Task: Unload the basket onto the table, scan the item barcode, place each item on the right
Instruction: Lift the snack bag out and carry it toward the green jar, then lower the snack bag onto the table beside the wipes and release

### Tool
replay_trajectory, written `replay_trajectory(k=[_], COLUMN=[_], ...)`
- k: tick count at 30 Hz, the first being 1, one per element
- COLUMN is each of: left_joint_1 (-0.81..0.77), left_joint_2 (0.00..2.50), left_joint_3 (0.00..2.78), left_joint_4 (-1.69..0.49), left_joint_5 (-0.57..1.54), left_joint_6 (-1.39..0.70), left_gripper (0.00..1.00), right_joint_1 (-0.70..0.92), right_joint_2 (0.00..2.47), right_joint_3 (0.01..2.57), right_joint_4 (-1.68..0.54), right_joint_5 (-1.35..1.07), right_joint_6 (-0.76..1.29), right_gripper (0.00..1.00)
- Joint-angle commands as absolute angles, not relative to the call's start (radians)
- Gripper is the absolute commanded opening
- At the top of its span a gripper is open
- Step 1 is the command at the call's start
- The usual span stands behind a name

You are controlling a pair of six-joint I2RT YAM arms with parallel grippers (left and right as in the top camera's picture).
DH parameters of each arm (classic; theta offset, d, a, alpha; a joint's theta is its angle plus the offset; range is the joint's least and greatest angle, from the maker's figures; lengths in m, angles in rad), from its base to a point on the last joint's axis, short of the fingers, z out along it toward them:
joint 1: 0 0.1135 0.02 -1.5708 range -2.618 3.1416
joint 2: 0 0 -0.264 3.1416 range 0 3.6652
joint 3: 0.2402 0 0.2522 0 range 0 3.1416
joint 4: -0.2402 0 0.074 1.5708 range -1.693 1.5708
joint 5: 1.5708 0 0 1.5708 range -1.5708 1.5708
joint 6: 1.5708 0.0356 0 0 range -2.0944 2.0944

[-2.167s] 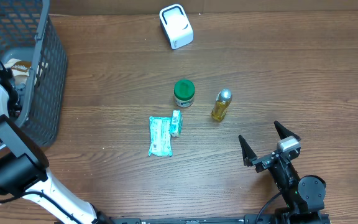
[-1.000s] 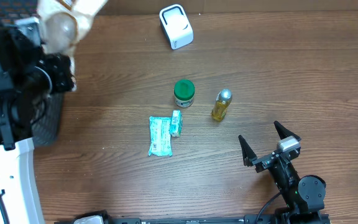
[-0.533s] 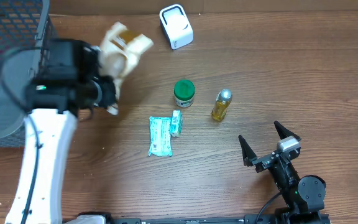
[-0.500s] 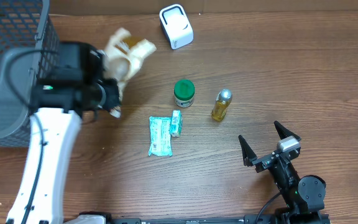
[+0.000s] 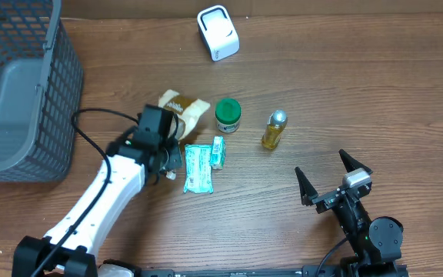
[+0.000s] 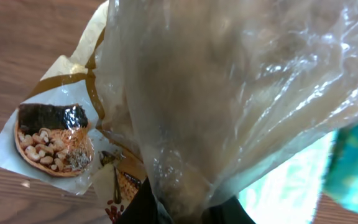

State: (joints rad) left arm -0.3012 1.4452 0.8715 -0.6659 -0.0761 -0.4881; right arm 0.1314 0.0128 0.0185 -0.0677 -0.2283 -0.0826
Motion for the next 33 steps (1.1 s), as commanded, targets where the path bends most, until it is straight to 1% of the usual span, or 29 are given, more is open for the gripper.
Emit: replay_trajectory(k=[1, 2, 3, 5, 6, 8, 10, 11, 14, 19, 23, 26, 33], left_joint_1=[-0.315, -0.315, -0.315, -0.315, -0.315, -0.315, -0.315, -0.315, -0.314, -0.313, -0.313, -0.313, -0.313], left_joint_2=[1.443, 1.443, 1.444, 1.444, 1.444, 1.444, 1.444, 1.444, 1.444, 1.444, 1.444, 1.444, 1.445], left_joint_3=[0.82, 0.814, 0.812, 0.812, 0.813, 0.82, 0.844, 0.872, 0.985, 1.23, 1.391, 1.441, 1.443], left_joint_4=[-0.638, -0.636, -0.638, -0.64, -0.642, -0.655, -0.687, -0.72, -0.817, -0.963, -1.012, -1.008, -1.002], left_joint_5=[-0.112, -0.109, -0.104, -0.104, -0.104, -0.092, -0.076, -0.078, -0.078, -0.088, -0.165, -0.21, -0.21], left_joint_6=[-0.532, -0.532, -0.532, -0.531, -0.531, -0.528, -0.52, -0.519, -0.475, -0.379, -0.346, -0.344, -0.344], left_gripper=[0.08, 0.12, 0.22, 0.55, 0.67, 0.77, 0.9, 0.93, 1.0, 1.0, 1.0, 1.0, 1.0], right_joint_1=[0.128, 0.128, 0.128, 0.128, 0.128, 0.128, 0.128, 0.128, 0.128, 0.128, 0.128, 0.128, 0.128], right_joint_2=[0.003, 0.003, 0.003, 0.003, 0.003, 0.003, 0.003, 0.003, 0.003, 0.003, 0.003, 0.003, 0.003], right_joint_3=[0.008, 0.008, 0.008, 0.008, 0.008, 0.008, 0.008, 0.008, 0.008, 0.008, 0.008, 0.008, 0.008], right_joint_4=[-0.062, -0.062, -0.062, -0.062, -0.062, -0.062, -0.062, -0.062, -0.062, -0.062, -0.062, -0.062, -0.062], right_joint_5=[-0.218, -0.218, -0.218, -0.218, -0.218, -0.218, -0.218, -0.218, -0.218, -0.218, -0.218, -0.218, -0.218], right_joint_6=[-0.087, -0.087, -0.087, -0.087, -0.087, -0.087, -0.087, -0.087, -0.087, -0.087, -0.087, -0.087, -0.087], right_gripper=[1.0, 1.0, 1.0, 1.0, 1.0, 1.0, 1.0, 1.0, 1.0, 1.0, 1.0, 1.0, 1.0])
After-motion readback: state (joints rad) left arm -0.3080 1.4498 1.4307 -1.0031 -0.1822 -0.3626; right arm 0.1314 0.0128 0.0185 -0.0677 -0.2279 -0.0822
